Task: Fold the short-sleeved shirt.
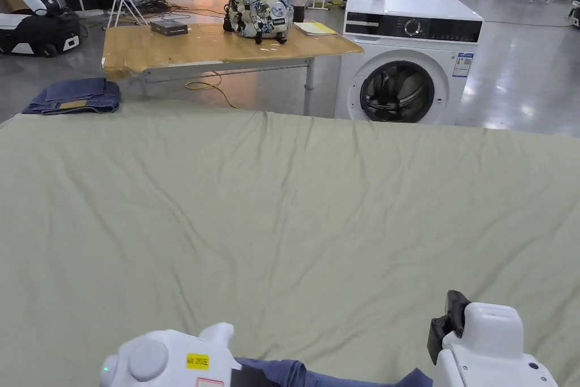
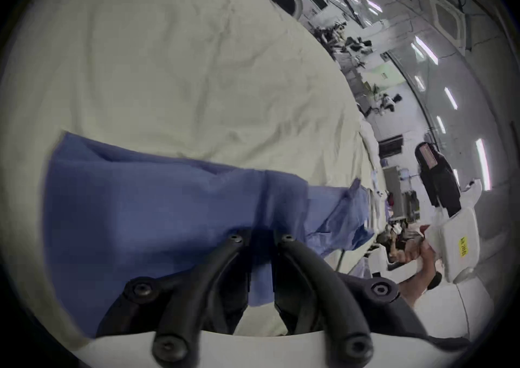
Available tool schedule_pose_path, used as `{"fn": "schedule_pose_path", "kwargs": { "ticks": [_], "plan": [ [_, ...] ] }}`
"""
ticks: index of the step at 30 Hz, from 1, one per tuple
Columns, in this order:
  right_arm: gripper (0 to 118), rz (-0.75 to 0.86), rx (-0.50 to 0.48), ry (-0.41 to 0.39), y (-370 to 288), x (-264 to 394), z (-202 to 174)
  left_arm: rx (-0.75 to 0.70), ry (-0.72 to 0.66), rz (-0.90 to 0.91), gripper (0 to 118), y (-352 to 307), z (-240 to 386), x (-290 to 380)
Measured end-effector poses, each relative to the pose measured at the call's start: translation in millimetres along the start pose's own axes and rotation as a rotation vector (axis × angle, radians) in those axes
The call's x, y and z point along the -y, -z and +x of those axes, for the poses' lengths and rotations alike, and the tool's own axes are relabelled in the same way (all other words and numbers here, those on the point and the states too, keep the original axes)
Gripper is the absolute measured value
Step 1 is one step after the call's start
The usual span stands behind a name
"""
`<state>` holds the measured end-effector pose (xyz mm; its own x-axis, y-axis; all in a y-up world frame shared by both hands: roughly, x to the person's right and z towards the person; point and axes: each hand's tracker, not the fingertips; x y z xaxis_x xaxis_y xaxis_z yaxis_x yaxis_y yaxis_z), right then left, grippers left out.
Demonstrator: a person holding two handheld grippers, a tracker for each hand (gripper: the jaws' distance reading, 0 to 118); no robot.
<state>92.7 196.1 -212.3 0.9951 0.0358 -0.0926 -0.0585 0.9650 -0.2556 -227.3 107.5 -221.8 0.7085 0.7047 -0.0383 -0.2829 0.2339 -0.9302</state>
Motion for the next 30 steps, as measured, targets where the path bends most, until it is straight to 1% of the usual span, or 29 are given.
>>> {"fn": "schedule_pose_path", "kwargs": {
  "ticks": [3,4,8,10,12,15,18,22,24,25,27,28,30],
  "plan": [
    [0,0.011,0.009,0.009,-1,1,3,-0.013,0.026,0.006,10,21,4,1],
    [0,0.014,0.011,0.011,-1,1,4,-0.009,0.014,0.012,10,27,-2,-2],
    [0,0.025,0.016,0.019,-1,1,6,0.026,-0.016,0.02,8,36,-14,-9],
    [0,0.036,0.015,0.024,-2,0,6,0.049,-0.008,0.017,8,30,-16,-9],
    [0,0.051,0.014,0.026,-4,0,5,0.069,-0.004,0.011,8,18,-11,-4],
    [0,0.075,0.014,0.025,-6,-3,3,0.146,-0.001,0.053,8,-17,-12,-3],
    [0,0.092,0.014,0.017,-7,-6,1,0.11,0.041,0.133,9,-65,-19,-4],
    [0,0.113,0.014,0.002,-9,-8,0,0.041,0.008,0.227,32,-123,-52,-5],
    [0,0.121,0.011,0.001,-9,-7,0,-0.004,-0.02,0.254,41,-138,-75,-9],
    [0,0.12,0.01,0.001,-9,-7,0,-0.014,-0.03,0.251,47,-141,-86,-9],
    [0,0.115,0.011,-0.004,-9,-7,0,0.028,-0.089,0.217,66,-137,-110,-8],
    [0,0.113,0.011,-0.004,-9,-6,0,0.045,-0.121,0.179,72,-134,-126,-13],
    [0,0.104,0.013,-0.005,-9,-6,0,0.112,-0.177,0.109,72,-119,-143,-11]
  ]
}}
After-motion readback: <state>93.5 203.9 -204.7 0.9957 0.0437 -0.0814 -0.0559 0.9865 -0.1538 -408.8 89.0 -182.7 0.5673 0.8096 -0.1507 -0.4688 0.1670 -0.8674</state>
